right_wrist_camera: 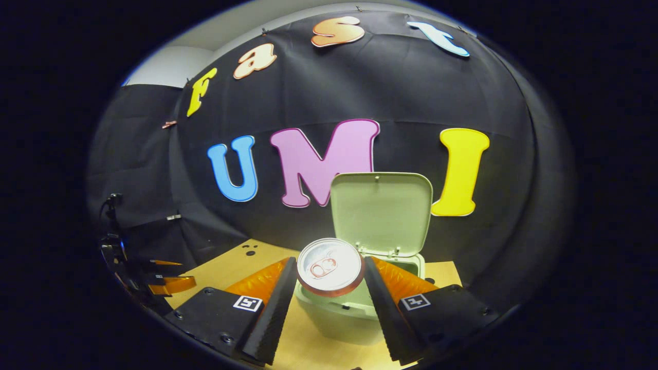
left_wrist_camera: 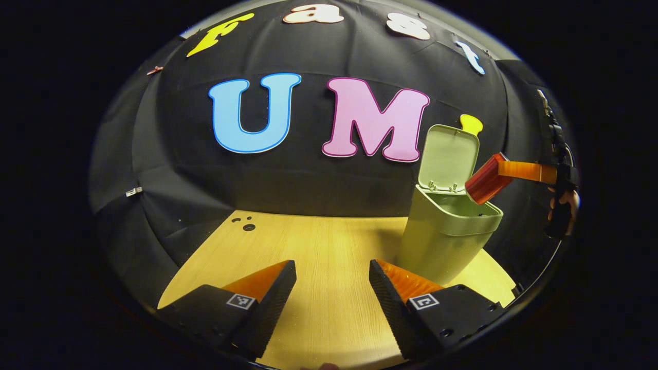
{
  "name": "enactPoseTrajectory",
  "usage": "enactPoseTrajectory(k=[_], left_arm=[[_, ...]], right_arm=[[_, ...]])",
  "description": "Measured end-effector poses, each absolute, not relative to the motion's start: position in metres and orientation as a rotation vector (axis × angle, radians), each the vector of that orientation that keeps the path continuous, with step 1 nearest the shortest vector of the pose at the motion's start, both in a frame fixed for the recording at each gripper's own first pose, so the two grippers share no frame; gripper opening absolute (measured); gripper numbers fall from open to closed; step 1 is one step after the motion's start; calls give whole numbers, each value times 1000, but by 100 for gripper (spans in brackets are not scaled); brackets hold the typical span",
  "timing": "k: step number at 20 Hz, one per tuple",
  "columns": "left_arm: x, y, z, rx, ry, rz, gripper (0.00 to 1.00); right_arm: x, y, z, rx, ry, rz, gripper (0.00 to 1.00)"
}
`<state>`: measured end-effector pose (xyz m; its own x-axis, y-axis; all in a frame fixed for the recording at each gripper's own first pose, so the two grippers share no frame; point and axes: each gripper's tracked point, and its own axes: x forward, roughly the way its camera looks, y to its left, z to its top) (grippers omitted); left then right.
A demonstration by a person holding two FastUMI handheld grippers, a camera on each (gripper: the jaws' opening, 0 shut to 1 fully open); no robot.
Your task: Press the lid of the desktop garbage bin to open it, pick up the crumpled paper on the desktop and throw it into the bin, then pick up the pop can on the desktop and drop it into the bin, and finally close the garbage bin lid.
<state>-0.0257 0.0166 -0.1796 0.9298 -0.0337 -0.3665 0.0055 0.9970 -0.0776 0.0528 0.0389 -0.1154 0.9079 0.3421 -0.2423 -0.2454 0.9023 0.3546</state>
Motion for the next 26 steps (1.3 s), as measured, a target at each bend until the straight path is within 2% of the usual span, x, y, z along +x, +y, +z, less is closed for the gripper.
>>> enactPoseTrajectory(k=[3,12,18,26], left_arm=[[-25,20,-180,-77,380,-12,93],[-15,28,-182,-66,376,6,93],[-9,34,-183,-63,377,11,93],[-8,35,-185,-62,384,9,93]], right_arm=[[65,26,-142,304,367,255,82],[84,24,-211,278,516,197,82],[90,24,-237,269,584,168,83],[91,29,-239,268,598,173,83]])
